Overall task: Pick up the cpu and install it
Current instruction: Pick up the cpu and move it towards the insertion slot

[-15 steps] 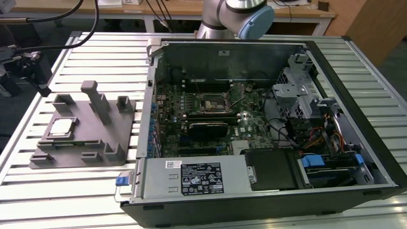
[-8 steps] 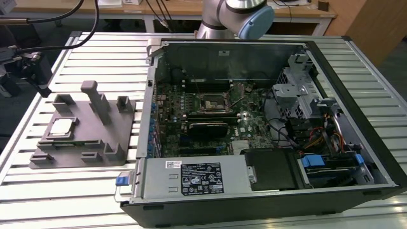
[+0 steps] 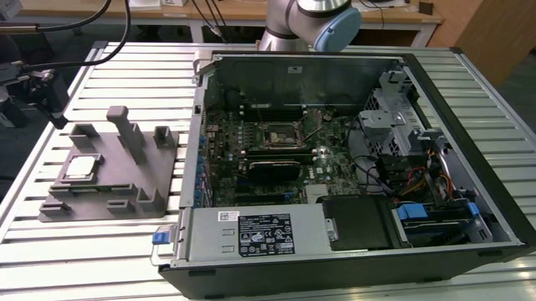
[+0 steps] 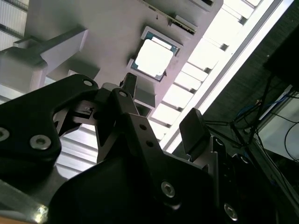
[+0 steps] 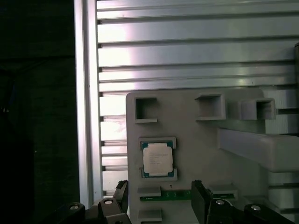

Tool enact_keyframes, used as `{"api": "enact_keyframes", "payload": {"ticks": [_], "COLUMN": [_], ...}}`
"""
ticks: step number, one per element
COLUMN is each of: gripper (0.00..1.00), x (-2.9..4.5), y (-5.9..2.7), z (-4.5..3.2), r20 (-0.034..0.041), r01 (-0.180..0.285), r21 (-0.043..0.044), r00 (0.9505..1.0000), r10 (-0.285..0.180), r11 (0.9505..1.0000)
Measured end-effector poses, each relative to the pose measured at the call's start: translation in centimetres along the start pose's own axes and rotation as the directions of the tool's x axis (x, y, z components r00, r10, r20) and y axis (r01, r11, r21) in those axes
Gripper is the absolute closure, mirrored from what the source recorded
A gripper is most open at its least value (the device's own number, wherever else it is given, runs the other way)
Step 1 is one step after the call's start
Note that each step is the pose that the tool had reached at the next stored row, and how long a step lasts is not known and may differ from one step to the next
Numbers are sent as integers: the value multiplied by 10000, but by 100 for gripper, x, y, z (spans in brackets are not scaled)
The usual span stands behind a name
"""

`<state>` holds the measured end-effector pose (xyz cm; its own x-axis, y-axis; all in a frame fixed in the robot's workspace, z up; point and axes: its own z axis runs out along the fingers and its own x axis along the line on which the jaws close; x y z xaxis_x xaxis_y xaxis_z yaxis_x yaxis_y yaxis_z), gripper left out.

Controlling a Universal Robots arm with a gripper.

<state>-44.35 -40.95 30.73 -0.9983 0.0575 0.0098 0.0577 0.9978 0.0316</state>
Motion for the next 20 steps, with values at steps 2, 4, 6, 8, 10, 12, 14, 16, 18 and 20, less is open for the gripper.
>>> {"api": "enact_keyframes", "payload": {"ticks": [2,4,6,8,10,12,14,16,18,20], "gripper": [36,36,36,36,36,36,36,36,36,36], "x": [0,0,-1,-1,-1,-2,-3,-3,-4,-4], "y": [-1,-2,-2,-3,-4,-5,-8,-11,-14,-15], "z": [22,48,72,101,134,171,206,236,267,303], "r20": [0,-1,-1,-5,-5,-4,-6,-25,-41,-43], "r01": [0,0,1,2,2,2,20,231,491,546], "r21": [-1,0,0,1,0,0,0,3,6,5], "r00": [10000,10000,10000,10000,10000,10000,10000,9997,9988,9985], "r10": [0,0,-1,-2,-2,-2,-20,-231,-491,-546], "r11": [10000,10000,10000,10000,10000,10000,10000,9997,9988,9985]}}
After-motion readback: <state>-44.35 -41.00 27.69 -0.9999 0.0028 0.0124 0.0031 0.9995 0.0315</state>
